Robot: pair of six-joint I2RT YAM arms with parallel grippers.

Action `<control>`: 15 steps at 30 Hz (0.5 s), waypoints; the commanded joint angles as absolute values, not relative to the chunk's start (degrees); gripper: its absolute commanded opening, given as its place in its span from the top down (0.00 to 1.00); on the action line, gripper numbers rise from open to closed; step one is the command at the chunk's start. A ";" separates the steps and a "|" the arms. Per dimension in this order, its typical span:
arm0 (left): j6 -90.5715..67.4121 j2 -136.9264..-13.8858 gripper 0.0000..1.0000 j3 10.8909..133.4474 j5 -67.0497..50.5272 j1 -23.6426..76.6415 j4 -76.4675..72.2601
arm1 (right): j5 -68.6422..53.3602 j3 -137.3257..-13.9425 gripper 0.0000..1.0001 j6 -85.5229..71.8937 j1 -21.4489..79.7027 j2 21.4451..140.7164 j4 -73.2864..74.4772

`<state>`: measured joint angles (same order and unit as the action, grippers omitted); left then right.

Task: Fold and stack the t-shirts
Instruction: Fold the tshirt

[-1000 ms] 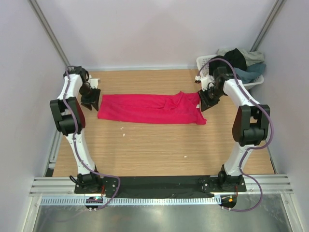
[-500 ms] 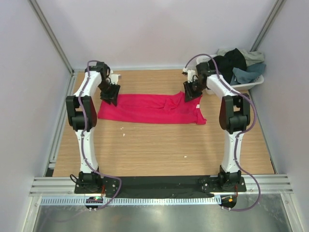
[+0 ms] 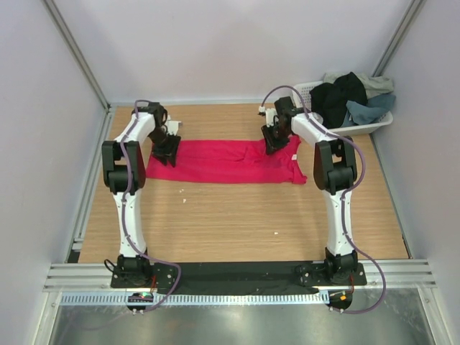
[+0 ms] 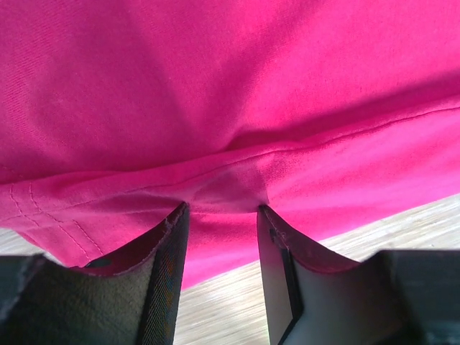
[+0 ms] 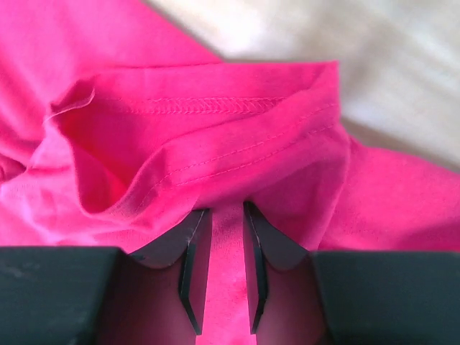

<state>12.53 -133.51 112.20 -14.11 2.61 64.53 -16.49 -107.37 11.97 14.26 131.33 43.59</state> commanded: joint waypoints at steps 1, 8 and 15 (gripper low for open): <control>11.78 -131.15 0.55 106.63 -11.60 2.46 62.41 | -9.94 -112.84 0.70 10.72 14.76 134.82 40.96; 10.55 -121.03 0.55 90.29 -12.39 3.51 59.68 | -5.89 -135.74 0.68 11.69 17.58 148.77 41.40; 10.37 -114.00 0.55 83.93 -9.68 6.50 58.09 | -3.96 -143.79 0.57 11.26 20.21 151.45 34.20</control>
<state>10.63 -117.16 84.71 -12.19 5.39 58.96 -7.20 -141.27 11.66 19.46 152.16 38.28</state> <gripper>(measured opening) 0.448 0.424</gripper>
